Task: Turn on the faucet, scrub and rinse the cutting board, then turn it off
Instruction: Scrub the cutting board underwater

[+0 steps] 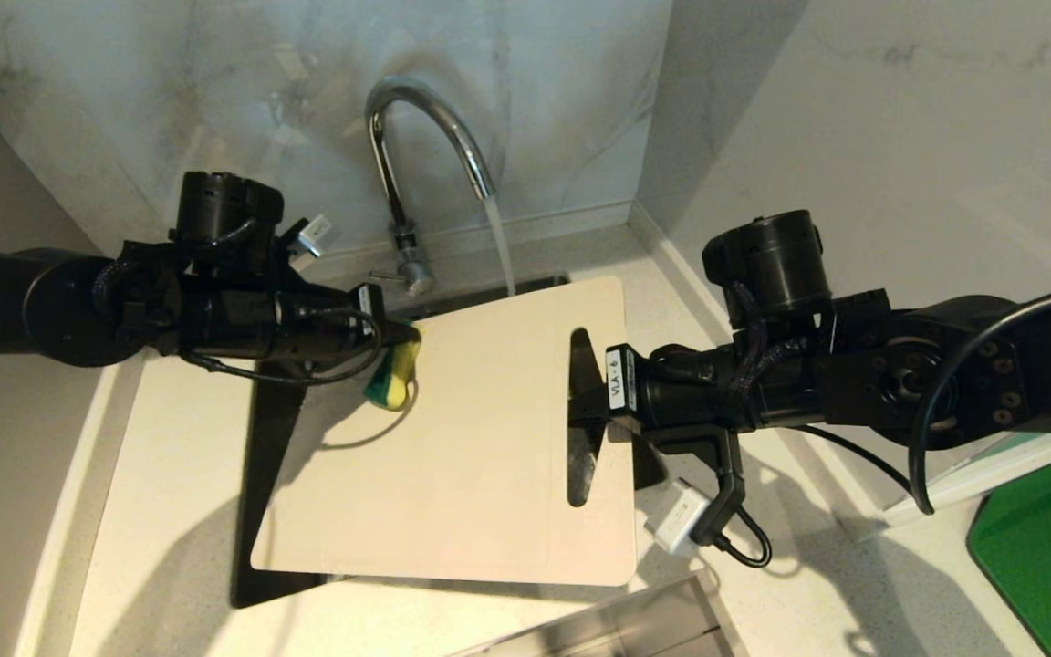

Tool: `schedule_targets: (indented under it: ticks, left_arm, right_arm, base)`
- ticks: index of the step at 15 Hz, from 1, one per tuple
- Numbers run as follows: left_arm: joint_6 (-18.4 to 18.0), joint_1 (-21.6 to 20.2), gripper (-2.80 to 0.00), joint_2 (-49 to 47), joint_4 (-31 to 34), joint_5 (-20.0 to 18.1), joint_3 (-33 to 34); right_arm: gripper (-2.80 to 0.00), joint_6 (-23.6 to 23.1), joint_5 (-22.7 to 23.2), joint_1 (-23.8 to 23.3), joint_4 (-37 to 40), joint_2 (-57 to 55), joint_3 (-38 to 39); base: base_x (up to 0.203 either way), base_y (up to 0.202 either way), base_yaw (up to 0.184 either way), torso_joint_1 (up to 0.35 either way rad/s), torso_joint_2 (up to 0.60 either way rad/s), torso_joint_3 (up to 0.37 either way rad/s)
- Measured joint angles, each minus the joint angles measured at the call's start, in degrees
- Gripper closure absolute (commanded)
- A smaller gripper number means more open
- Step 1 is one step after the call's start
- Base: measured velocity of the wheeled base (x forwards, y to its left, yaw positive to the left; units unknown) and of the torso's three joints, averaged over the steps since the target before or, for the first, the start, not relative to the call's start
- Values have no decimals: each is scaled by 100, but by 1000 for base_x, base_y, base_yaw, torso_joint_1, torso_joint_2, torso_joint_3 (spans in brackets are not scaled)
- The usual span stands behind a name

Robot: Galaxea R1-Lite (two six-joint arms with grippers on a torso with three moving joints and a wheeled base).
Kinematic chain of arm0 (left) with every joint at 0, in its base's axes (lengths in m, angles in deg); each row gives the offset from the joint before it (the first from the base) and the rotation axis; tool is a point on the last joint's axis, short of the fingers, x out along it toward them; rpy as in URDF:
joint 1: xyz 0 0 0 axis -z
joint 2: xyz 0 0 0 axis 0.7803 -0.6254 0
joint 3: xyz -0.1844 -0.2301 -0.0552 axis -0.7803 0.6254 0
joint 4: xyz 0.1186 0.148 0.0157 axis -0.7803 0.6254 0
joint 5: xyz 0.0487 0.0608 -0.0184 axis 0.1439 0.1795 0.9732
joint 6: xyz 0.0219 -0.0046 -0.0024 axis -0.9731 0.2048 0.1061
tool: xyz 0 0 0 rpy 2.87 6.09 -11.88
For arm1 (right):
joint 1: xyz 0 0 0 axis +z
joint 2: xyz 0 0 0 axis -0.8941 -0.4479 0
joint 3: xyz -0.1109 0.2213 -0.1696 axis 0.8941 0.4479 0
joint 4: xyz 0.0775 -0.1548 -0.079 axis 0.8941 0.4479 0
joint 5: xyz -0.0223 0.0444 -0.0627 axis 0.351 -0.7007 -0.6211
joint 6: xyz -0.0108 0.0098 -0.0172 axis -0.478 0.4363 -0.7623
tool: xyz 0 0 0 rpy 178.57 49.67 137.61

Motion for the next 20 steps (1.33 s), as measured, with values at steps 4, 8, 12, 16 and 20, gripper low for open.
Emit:
schedule_targets:
  ticks: [4,8,12,16,20]
  left_arm:
    - [-3,-347,0,-16,6,-41,-12]
    - [-6,-655,0,-46,12,-52,-6]
    - [-83,-1003,0,-132,15,-52,11]
    - [-180,-1400,0,-236,-6,-133,-12]
    - [-234,-1551,0,-312,-2,-239,-52]
  right_arm:
    - [0,-11,14,-24,-15,13,11]
    - [0,-5,17,-33,-13,61,16]
    - [0,-9,25,-83,-9,113,33]
    - [0,-2,30,-90,-2,146,33]
    - [0,-4,30,-93,-2,161,30]
  base:
    - [0,0,0,0,0,0]
    - [0,0,0,0,0,0]
    - [0,0,0,0,0,0]
    - [0,0,0,0,0,0]
    - [0,0,0,0,0,0]
